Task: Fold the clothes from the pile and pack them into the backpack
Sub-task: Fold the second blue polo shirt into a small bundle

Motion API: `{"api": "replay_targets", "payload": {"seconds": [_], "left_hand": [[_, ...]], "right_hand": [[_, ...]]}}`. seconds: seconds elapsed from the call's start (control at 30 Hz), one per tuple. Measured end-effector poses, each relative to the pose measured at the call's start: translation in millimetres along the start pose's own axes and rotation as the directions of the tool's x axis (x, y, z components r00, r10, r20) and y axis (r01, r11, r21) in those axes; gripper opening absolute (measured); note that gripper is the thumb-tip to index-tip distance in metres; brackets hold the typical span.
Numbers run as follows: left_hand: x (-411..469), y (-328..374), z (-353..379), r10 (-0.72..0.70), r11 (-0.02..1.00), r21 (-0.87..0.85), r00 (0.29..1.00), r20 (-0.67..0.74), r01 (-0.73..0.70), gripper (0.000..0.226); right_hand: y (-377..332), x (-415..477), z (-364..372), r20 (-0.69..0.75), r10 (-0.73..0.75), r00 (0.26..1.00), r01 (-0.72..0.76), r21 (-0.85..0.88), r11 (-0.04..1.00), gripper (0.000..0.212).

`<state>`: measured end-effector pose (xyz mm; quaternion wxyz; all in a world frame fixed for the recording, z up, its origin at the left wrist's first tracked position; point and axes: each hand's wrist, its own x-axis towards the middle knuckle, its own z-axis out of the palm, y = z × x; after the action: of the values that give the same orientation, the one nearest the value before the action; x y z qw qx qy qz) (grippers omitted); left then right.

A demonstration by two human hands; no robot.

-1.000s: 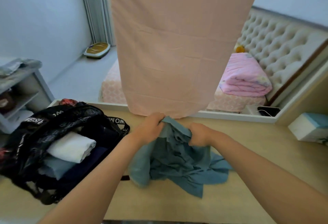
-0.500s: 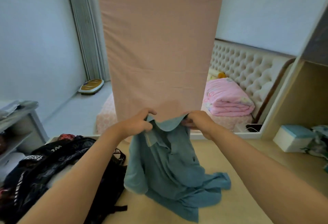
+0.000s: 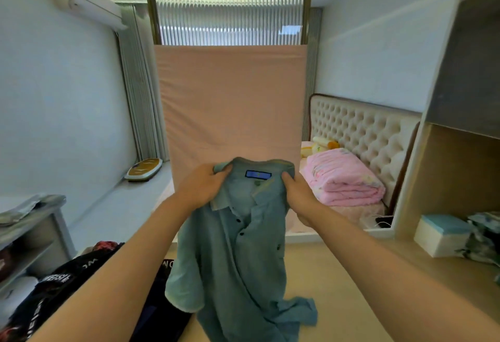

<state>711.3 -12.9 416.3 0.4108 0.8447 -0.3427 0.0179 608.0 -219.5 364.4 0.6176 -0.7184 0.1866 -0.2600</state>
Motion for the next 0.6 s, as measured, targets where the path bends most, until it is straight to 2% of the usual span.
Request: {"api": "replay_targets", "payload": {"seconds": [0.03,0.1,0.13,0.17,0.23,0.3,0.37,0.43,0.5,0.6], "left_hand": [[-0.2,6.6,-4.1,-0.015,1.000,0.002,0.999,-0.041,0.015,0.060],[-4.2,17.4,-13.9,-0.025,0.999,0.021,0.996,-0.088,0.027,0.054],[-8.3,21.9,-19.6,-0.024,1.000,0.018,0.997,-0.080,0.025,0.054],[-12.9,26.7,-24.3,-0.018,1.000,0.007,0.998,-0.059,0.019,0.055],[-25.2,34.5,-34.5,-0.010,0.993,-0.112,0.997,0.075,0.019,0.044],[-40.1,40.2,-47.3,0.010,0.973,-0.222,0.957,0.290,0.057,0.033],[-51.8,40.0,-63.3,0.029,0.967,-0.235,0.871,0.490,0.100,0.048],[-61.1,42.2,-74.6,0.074,0.971,-0.229,0.826,0.559,0.068,0.058],[-73.6,55.5,-81.5,0.117,0.974,-0.226,0.884,0.452,-0.013,0.046],[-83.5,71.7,-87.1,0.149,0.977,-0.182,0.966,0.210,-0.111,0.014]], "right_hand": [[-3.5,-3.6,-2.2,0.035,-0.003,0.999,0.002,0.039,0.999,0.031],[-6.5,-9.7,-11.5,0.123,0.023,0.992,-0.031,0.063,0.998,0.059],[-6.9,-12.8,-17.8,0.167,0.039,0.985,-0.040,0.002,0.999,0.070],[-7.4,-16.6,-23.7,0.196,0.043,0.980,-0.030,-0.069,0.997,0.070],[-12.0,-28.8,-32.6,0.155,0.021,0.988,0.003,-0.152,0.988,0.044],[-18.0,-43.0,-40.3,0.064,-0.018,0.998,0.026,-0.117,0.993,0.019],[-29.3,-57.9,-47.2,0.017,-0.095,0.995,0.096,-0.074,0.993,0.009],[-47.7,-73.6,-52.7,0.035,-0.195,0.980,0.197,-0.104,0.975,0.009],[-71.4,-90.1,-55.3,0.110,-0.212,0.971,0.222,-0.083,0.972,0.016],[-105.6,-105.6,-62.3,0.312,-0.007,0.950,0.017,-0.031,0.999,0.036]]}}
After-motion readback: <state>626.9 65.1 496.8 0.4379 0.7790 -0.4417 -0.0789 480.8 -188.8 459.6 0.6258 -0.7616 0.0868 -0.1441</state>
